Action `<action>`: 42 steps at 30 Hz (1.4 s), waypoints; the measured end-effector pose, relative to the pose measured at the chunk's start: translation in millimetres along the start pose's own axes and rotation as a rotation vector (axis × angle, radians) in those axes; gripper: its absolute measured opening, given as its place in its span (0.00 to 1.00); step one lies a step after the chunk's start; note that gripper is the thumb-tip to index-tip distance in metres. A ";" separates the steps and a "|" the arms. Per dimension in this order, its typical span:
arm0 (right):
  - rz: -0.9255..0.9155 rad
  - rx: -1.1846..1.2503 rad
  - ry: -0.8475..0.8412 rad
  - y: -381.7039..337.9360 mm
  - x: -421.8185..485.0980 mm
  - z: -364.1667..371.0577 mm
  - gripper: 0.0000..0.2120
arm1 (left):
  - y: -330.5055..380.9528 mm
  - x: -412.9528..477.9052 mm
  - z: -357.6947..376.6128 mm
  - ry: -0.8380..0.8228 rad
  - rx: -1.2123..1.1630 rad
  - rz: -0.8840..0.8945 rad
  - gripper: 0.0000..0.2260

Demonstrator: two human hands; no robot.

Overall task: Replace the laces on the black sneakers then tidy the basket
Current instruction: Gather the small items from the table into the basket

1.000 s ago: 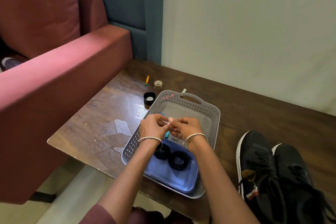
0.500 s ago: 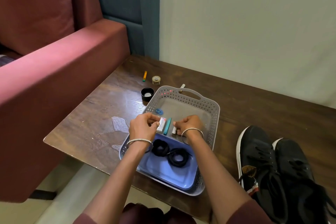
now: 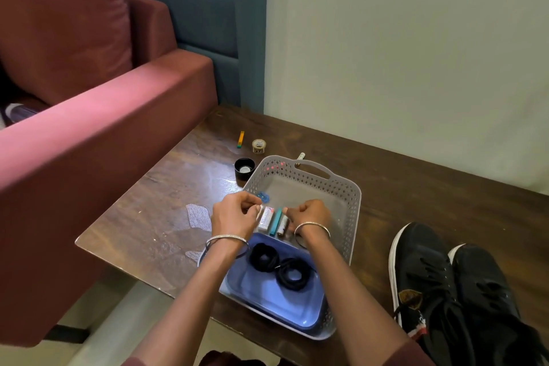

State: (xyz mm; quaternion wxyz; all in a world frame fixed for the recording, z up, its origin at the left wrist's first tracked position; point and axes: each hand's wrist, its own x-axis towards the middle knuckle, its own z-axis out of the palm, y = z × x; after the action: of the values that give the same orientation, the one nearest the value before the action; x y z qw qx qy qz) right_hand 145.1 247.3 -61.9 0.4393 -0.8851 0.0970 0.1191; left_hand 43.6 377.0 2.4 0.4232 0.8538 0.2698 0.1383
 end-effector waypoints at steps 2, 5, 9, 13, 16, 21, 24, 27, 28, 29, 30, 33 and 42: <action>-0.060 0.020 0.052 -5.7 1.1 -6.8 0.15 | 4.5 5.8 -6.1 0.029 -0.004 0.012 0.06; -0.199 0.070 0.074 -24.0 3.5 -17.2 0.10 | 10.8 21.7 -16.6 0.095 -0.009 0.031 0.07; -0.426 0.068 0.155 -61.2 7.7 -32.1 0.03 | 12.1 60.9 -24.3 0.165 0.035 0.055 0.05; -0.552 0.053 0.202 -88.8 36.2 -26.4 0.03 | 8.3 111.4 -20.4 0.189 0.152 0.052 0.05; -0.612 -0.039 0.194 -107.7 66.0 -10.9 0.02 | 1.0 152.7 -10.6 0.173 0.236 0.023 0.07; -0.612 -0.218 0.027 -136.1 117.2 25.0 0.05 | -11.1 215.4 11.8 0.110 0.276 -0.086 0.08; -0.598 -0.422 -0.084 -148.4 138.5 45.9 0.15 | -18.7 245.9 25.3 0.055 0.316 -0.106 0.10; -0.603 -0.598 -0.172 -156.3 150.0 63.8 0.21 | -22.7 266.5 35.0 0.018 0.336 -0.141 0.17; -0.590 -0.640 -0.200 -157.8 153.0 69.5 0.21 | -22.6 270.0 36.8 0.012 0.340 -0.157 0.19; -0.570 -0.672 -0.223 -159.0 156.6 75.3 0.21 | -22.9 273.4 38.4 0.005 0.357 -0.169 0.21; -0.550 -0.694 -0.240 -159.5 159.0 79.4 0.21 | -22.9 275.3 40.1 -0.004 0.379 -0.173 0.22; -0.523 -0.692 -0.221 -161.5 163.2 85.7 0.18 | -20.8 276.2 44.0 -0.004 0.451 -0.167 0.20; -0.524 -0.441 -0.055 -154.9 152.4 68.3 0.21 | -12.4 254.1 41.9 0.058 0.514 -0.149 0.15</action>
State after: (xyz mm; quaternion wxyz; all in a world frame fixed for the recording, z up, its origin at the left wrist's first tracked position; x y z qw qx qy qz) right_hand 324.5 383.9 -30.2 0.2553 -0.9501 -0.1735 0.0440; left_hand 266.2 502.8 -30.8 0.1934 0.9067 0.3702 0.0583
